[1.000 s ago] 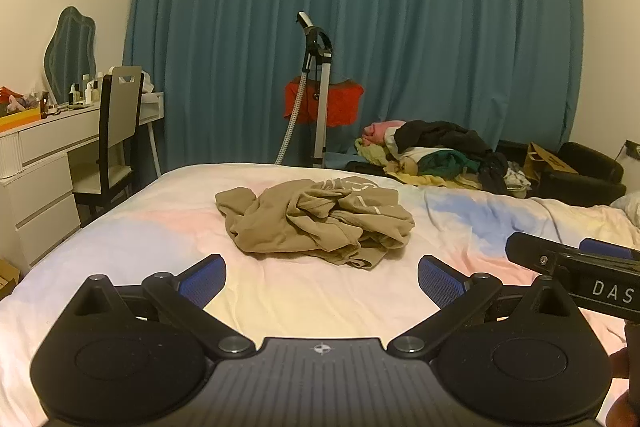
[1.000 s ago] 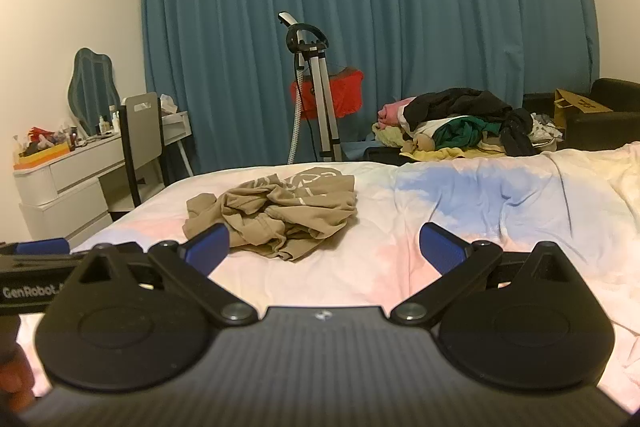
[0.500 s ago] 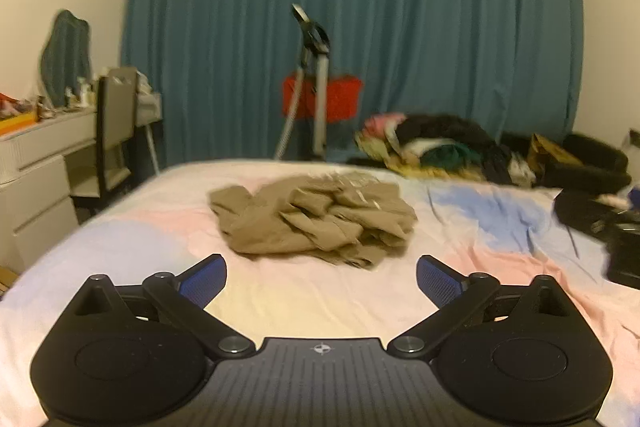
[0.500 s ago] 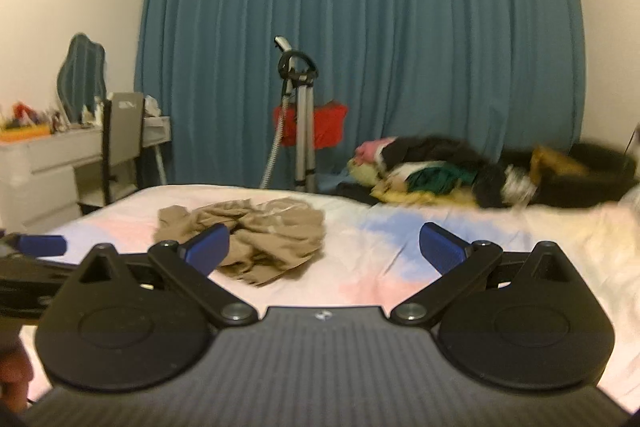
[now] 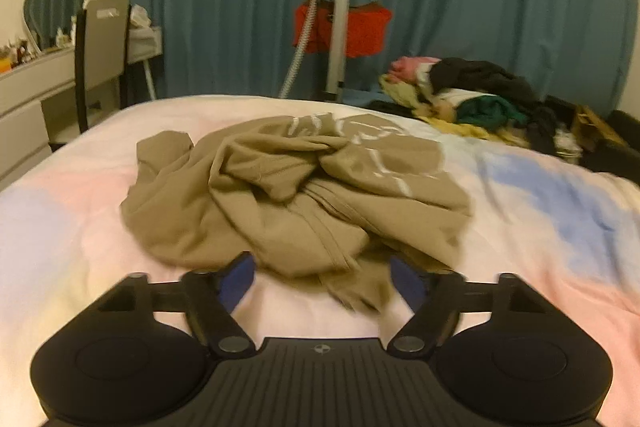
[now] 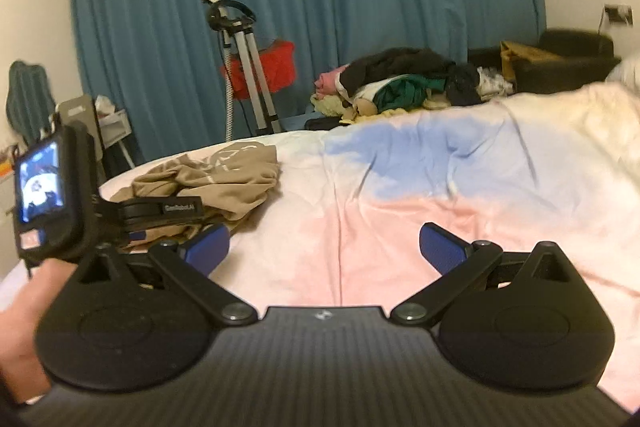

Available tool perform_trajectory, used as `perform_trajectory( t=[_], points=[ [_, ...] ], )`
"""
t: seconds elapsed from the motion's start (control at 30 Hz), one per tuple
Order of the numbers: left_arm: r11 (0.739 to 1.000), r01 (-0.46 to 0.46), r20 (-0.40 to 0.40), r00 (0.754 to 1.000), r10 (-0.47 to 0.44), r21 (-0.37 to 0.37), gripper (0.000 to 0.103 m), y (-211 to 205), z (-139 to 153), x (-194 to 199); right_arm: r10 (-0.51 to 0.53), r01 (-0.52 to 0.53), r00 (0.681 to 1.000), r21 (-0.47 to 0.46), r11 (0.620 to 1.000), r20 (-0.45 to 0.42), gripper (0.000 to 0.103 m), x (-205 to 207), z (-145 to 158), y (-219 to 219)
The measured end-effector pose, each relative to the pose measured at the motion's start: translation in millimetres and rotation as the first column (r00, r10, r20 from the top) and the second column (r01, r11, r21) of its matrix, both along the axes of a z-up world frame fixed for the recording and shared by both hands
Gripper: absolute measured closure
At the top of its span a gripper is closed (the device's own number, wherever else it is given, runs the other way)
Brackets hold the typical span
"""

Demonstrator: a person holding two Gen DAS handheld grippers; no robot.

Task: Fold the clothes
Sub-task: 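Grasp the khaki T-shirt edge with the left gripper while the right gripper grasps another edge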

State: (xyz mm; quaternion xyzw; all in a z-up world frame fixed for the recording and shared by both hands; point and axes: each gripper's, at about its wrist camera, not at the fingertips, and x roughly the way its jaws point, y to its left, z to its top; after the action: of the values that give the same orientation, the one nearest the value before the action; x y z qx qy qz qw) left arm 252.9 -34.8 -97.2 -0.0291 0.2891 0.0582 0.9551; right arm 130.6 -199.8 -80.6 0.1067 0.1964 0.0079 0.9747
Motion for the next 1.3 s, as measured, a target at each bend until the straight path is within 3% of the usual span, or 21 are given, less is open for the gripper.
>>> perform_trajectory(
  t=[0.03,0.1,0.2,0.3,0.53,0.8,0.87,0.93,1.0,1.13,1.17,1.2,1.23,1.3],
  points=[
    [1.0,-0.01,-0.007,1.0,0.01,0.023,0.051,0,-6,11,0.0,0.0,1.0,-0.008,1.0,-0.013,0.0,7,-7,2],
    [0.998,-0.019,-0.012,1.0,0.019,0.058,0.076,3,-8,24,-0.001,0.0,0.999,-0.025,1.0,-0.035,0.0,18,-17,5],
    [0.991,0.039,0.071,0.996,-0.048,0.129,0.089,8,2,14,0.004,-0.004,0.998,-0.01,1.0,-0.055,0.0,25,-28,5],
    [0.988,0.081,0.116,0.989,-0.096,0.128,0.092,20,19,-14,0.0,0.001,0.998,0.002,1.0,-0.059,0.0,30,-36,6],
    [0.99,0.125,0.23,0.964,-0.136,0.06,0.095,60,73,-108,0.006,-0.005,0.999,-0.028,1.0,0.032,0.0,13,-22,17],
    [0.988,0.144,0.428,0.898,-0.103,-0.063,0.095,113,132,-228,0.067,-0.061,0.993,-0.062,0.996,0.101,0.0,-33,4,36],
    [0.99,0.137,0.415,0.903,-0.112,-0.033,0.094,126,131,-243,0.096,-0.088,0.99,-0.08,0.993,0.104,0.0,-42,7,46],
    [0.994,0.105,0.345,0.934,-0.089,-0.028,0.094,140,120,-246,0.133,-0.123,0.986,-0.105,0.987,0.1,0.0,-47,6,59],
    [0.996,0.028,0.223,0.975,-0.009,-0.081,0.093,155,105,-238,0.185,-0.175,0.98,-0.121,0.977,0.078,0.0,-50,0,74],
    [0.961,-0.079,0.073,0.992,0.102,-0.266,0.088,191,90,-218,0.276,-0.27,0.961,-0.146,0.952,0.02,0.0,-49,-12,104],
    [0.946,-0.109,0.032,0.992,0.124,-0.306,0.079,199,86,-213,0.301,-0.296,0.954,-0.156,0.943,0.011,0.001,-47,-14,111],
    [0.937,-0.134,-0.013,0.99,0.137,-0.323,0.067,206,82,-209,0.325,-0.32,0.946,-0.167,0.933,0.0,0.02,-42,-15,118],
    [0.93,-0.15,-0.05,0.989,0.141,-0.336,0.065,214,80,-206,0.348,-0.344,0.937,-0.178,0.922,-0.012,0.045,-37,-16,125],
    [0.914,-0.177,-0.083,0.984,0.157,-0.366,0.061,229,73,-199,0.393,-0.392,0.919,-0.199,0.898,-0.036,0.056,-27,-18,139]
  ],
)
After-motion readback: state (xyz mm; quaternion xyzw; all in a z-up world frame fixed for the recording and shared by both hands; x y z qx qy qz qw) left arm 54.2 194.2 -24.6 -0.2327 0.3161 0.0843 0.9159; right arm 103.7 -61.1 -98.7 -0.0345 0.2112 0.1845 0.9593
